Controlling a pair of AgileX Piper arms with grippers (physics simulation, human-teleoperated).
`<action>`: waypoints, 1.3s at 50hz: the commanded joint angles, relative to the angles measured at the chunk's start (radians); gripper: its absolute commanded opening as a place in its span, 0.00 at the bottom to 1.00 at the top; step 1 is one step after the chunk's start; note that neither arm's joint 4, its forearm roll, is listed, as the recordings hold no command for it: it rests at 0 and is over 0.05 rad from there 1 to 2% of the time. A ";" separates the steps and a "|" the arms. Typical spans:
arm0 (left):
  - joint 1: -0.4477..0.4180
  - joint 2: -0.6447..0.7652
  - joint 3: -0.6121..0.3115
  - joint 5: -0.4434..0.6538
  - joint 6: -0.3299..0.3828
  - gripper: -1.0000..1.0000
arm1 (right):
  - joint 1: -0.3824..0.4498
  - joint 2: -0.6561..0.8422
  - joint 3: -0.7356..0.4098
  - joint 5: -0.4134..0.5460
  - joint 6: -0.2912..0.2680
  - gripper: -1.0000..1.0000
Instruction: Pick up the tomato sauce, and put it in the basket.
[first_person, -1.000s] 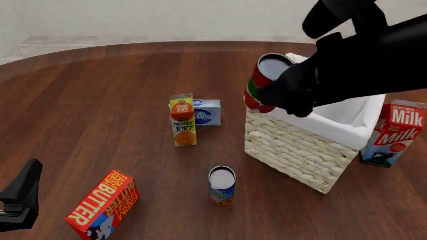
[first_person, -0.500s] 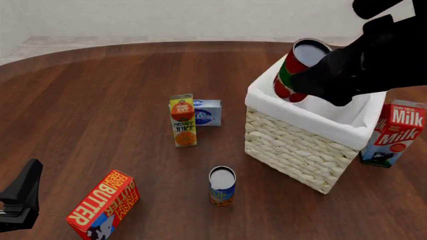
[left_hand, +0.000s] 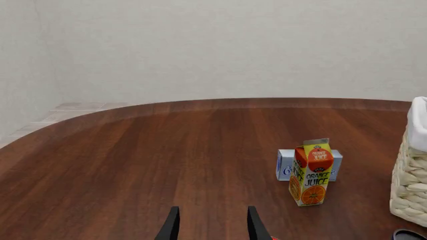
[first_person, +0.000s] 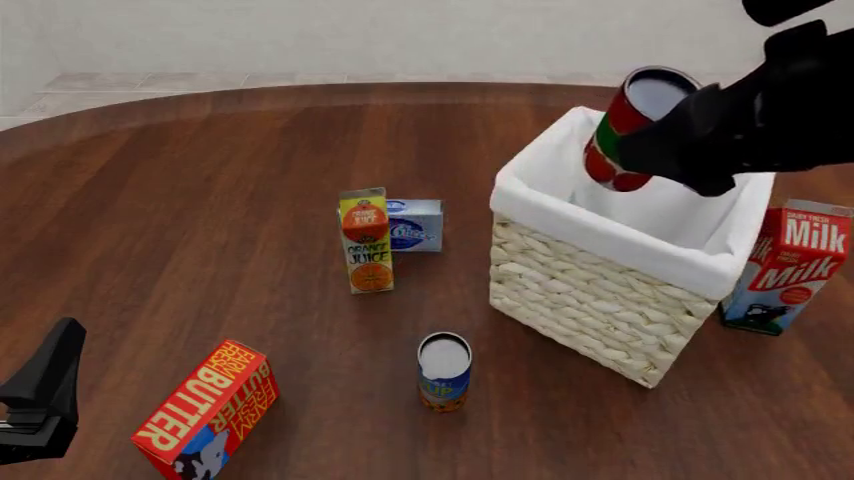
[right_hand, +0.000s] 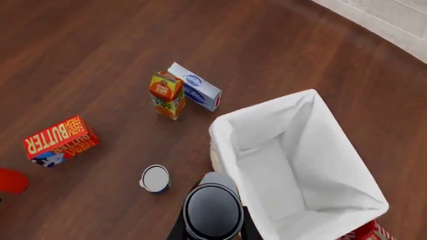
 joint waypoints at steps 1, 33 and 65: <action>0.000 0.000 0.000 0.000 0.000 1.00 | -0.046 0.009 -0.004 -0.013 0.004 0.00; 0.000 0.000 0.000 0.000 0.000 1.00 | -0.138 0.120 -0.026 -0.094 0.003 0.00; 0.000 0.000 0.000 0.000 0.000 1.00 | -0.197 0.213 -0.008 -0.190 0.009 0.00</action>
